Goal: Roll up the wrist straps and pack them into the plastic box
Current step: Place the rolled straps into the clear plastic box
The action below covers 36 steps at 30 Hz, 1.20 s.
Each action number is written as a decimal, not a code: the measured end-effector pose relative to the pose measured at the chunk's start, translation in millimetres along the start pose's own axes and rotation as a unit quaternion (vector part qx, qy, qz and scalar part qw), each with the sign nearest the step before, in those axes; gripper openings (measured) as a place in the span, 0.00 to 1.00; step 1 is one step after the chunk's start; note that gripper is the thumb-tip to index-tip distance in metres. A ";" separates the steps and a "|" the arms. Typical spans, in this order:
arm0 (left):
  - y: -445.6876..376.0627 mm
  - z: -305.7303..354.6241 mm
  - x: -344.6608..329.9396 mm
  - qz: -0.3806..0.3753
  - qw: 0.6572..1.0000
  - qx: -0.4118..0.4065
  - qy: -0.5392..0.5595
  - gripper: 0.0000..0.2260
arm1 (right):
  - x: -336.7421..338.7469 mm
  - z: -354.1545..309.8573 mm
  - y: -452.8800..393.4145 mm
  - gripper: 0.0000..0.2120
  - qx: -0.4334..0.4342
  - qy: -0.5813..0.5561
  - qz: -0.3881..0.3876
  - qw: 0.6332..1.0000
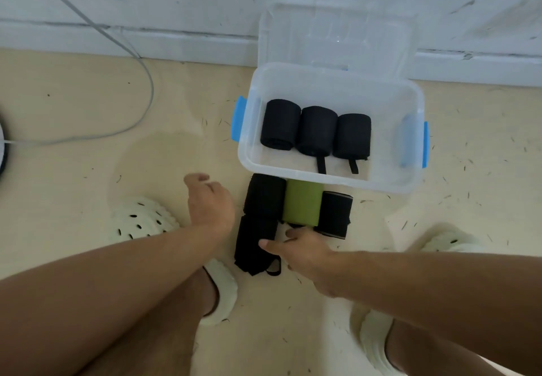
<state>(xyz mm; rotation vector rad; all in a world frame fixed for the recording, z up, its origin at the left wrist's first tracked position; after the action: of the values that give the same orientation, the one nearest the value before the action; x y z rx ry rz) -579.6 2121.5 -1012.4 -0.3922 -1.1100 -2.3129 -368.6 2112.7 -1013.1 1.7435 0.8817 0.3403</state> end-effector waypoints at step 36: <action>29.3 161.6 -6.4 0.016 0.891 -0.428 -0.149 0.15 | 121.6 -175.0 85.4 0.22 0.302 0.264 0.238 0.885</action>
<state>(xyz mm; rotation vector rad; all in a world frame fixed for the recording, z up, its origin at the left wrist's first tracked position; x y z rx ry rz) -552.8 2235.6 -897.1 -1.1040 -0.1089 -2.6587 -360.6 2310.1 -896.1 2.5182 0.9942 0.9860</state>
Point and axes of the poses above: each hand's wrist, its own y-axis away from the middle knuckle, its own x-axis out of the back of the hand, z = x × y, the point moved 7 cm from there along -y, towards the middle knuckle, and after that the axes turned 15 degrees about -z, right-handed, at the moved point
